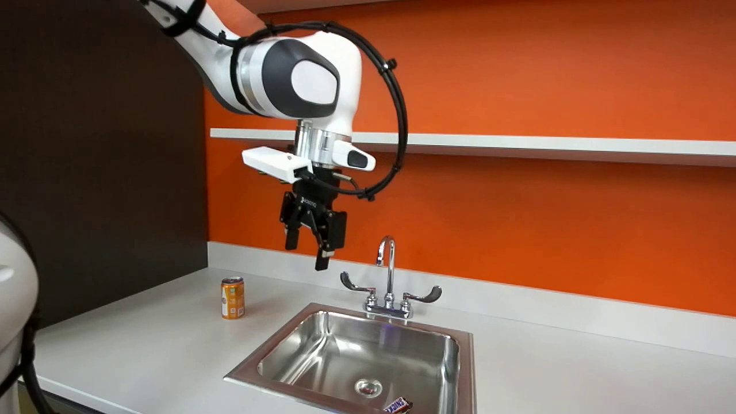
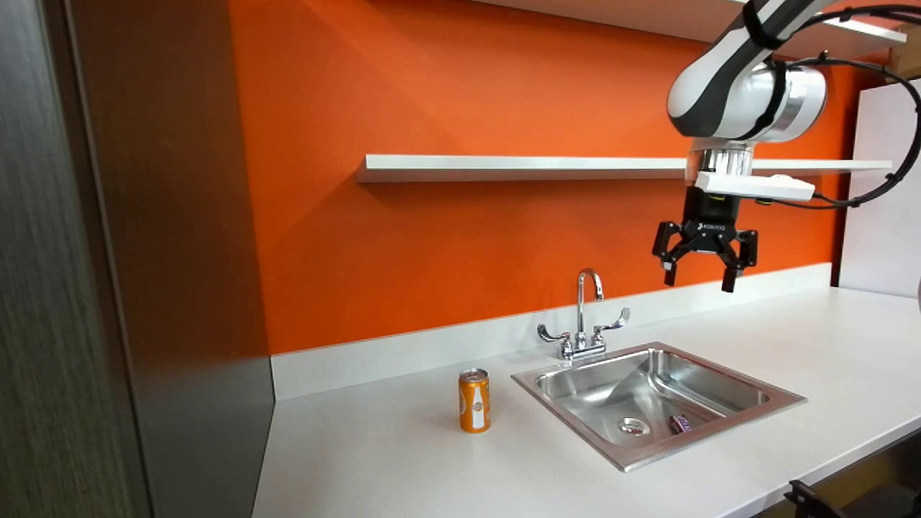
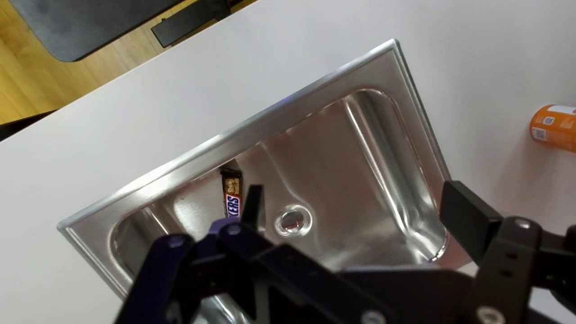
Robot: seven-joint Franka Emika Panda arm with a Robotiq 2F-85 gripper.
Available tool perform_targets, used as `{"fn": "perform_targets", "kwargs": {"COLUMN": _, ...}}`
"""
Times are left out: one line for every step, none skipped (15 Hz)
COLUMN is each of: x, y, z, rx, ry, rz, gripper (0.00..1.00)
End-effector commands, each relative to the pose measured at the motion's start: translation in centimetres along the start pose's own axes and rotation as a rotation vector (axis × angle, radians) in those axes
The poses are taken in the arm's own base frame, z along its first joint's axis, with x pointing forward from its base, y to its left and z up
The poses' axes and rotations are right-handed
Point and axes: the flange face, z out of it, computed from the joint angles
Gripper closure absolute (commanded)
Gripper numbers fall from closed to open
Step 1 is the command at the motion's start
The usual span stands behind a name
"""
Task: Take the brown packet out of the sink and place it on the left side of the countertop.
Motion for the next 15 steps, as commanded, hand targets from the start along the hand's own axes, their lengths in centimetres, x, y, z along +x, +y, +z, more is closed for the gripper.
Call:
{"fn": "perform_targets", "kwargs": {"x": 2.7, "y": 2.4, "z": 1.9, "rx": -0.023, "ry": 0.007, "rz": 0.008, "gripper": 0.0}}
{"fn": "perform_targets", "kwargs": {"x": 3.3, "y": 2.9, "z": 2.5, "rx": -0.024, "ry": 0.008, "rz": 0.014, "gripper": 0.0}}
{"fn": "perform_targets", "kwargs": {"x": 3.9, "y": 3.5, "z": 3.2, "rx": -0.027, "ry": 0.008, "rz": 0.02, "gripper": 0.0}}
{"fn": "perform_targets", "kwargs": {"x": 4.5, "y": 3.9, "z": 3.9, "rx": -0.031, "ry": 0.009, "rz": 0.026, "gripper": 0.0}}
{"fn": "perform_targets", "kwargs": {"x": 5.2, "y": 4.4, "z": 4.6, "rx": -0.038, "ry": 0.009, "rz": 0.031, "gripper": 0.0}}
{"fn": "perform_targets", "kwargs": {"x": 5.8, "y": 4.8, "z": 5.3, "rx": -0.044, "ry": 0.008, "rz": 0.037, "gripper": 0.0}}
{"fn": "perform_targets", "kwargs": {"x": 6.4, "y": 5.2, "z": 5.9, "rx": -0.051, "ry": 0.009, "rz": 0.044, "gripper": 0.0}}
{"fn": "perform_targets", "kwargs": {"x": 7.0, "y": 5.7, "z": 6.5, "rx": -0.057, "ry": 0.009, "rz": 0.05, "gripper": 0.0}}
{"fn": "perform_targets", "kwargs": {"x": 7.6, "y": 6.0, "z": 7.2, "rx": -0.063, "ry": 0.009, "rz": 0.055, "gripper": 0.0}}
{"fn": "perform_targets", "kwargs": {"x": 8.2, "y": 6.4, "z": 7.7, "rx": -0.07, "ry": 0.009, "rz": 0.061, "gripper": 0.0}}
{"fn": "perform_targets", "kwargs": {"x": 8.9, "y": 6.6, "z": 8.4, "rx": -0.076, "ry": 0.012, "rz": 0.066, "gripper": 0.0}}
{"fn": "perform_targets", "kwargs": {"x": 9.5, "y": 6.8, "z": 9.0, "rx": -0.081, "ry": 0.011, "rz": 0.069, "gripper": 0.0}}
{"fn": "perform_targets", "kwargs": {"x": 10.1, "y": 7.0, "z": 9.6, "rx": -0.086, "ry": 0.009, "rz": 0.073, "gripper": 0.0}}
{"fn": "perform_targets", "kwargs": {"x": 10.7, "y": 7.2, "z": 10.2, "rx": -0.092, "ry": 0.01, "rz": 0.078, "gripper": 0.0}}
{"fn": "perform_targets", "kwargs": {"x": 11.2, "y": 7.3, "z": 10.9, "rx": -0.097, "ry": 0.009, "rz": 0.081, "gripper": 0.0}}
